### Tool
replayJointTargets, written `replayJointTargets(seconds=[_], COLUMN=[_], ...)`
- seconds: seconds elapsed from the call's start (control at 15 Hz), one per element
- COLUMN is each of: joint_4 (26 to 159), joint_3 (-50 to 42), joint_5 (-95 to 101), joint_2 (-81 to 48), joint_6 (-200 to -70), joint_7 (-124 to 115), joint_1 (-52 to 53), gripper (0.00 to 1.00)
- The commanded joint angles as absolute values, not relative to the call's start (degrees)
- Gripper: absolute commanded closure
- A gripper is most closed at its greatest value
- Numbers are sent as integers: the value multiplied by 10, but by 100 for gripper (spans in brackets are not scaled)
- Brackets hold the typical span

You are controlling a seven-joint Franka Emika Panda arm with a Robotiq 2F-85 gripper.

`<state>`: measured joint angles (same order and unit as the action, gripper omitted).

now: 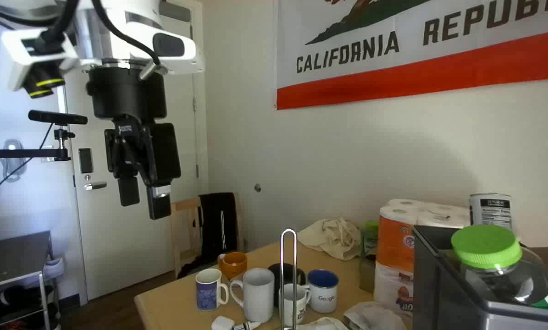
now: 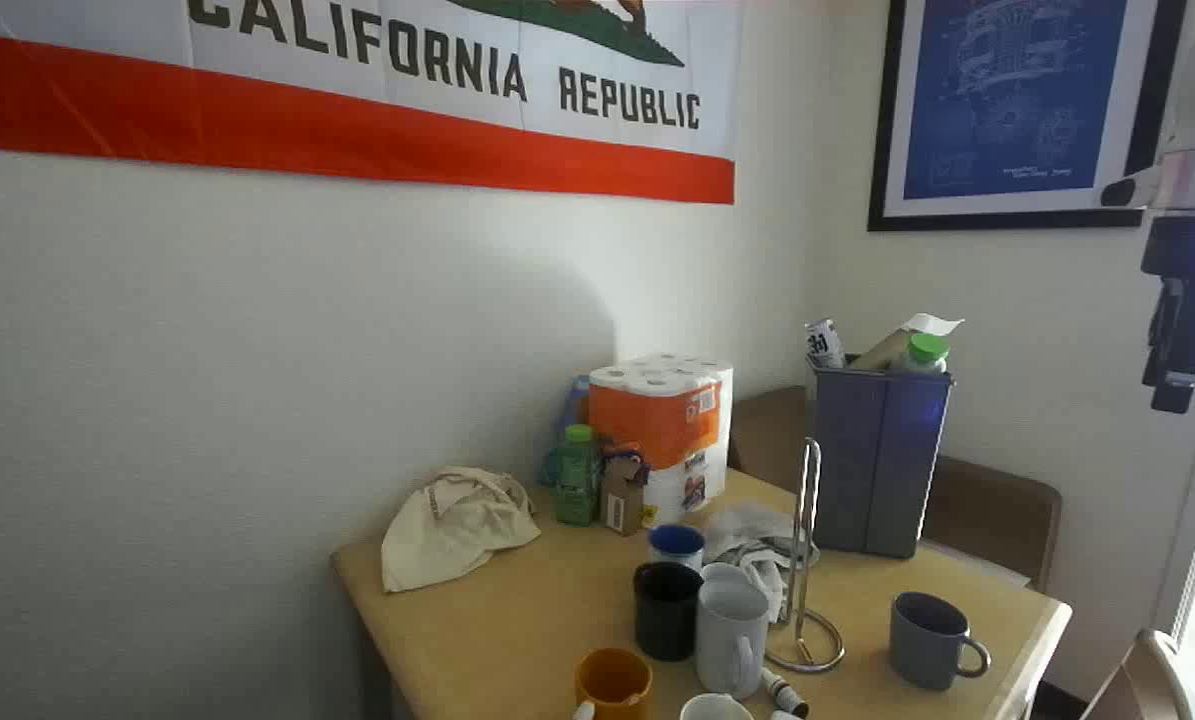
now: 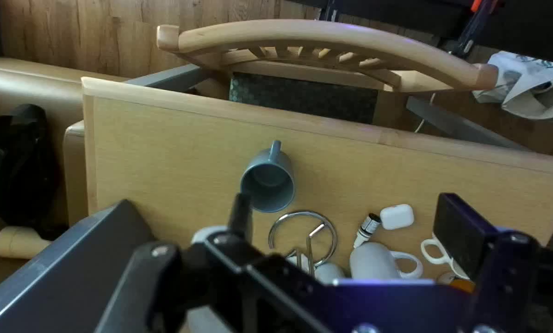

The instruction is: Move the white bar of soap forward

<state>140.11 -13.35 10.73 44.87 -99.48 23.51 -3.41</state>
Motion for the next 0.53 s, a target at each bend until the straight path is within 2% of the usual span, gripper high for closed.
replayJointTargets(seconds=[0.0, 0.47], joint_4=[1399, 1472], joint_3=[-135, -65], joint_5=[108, 82], joint_2=[448, 363], joint_6=[-993, -1124], joint_7=[234, 137], joint_1=[-32, 11], gripper=[0, 0])
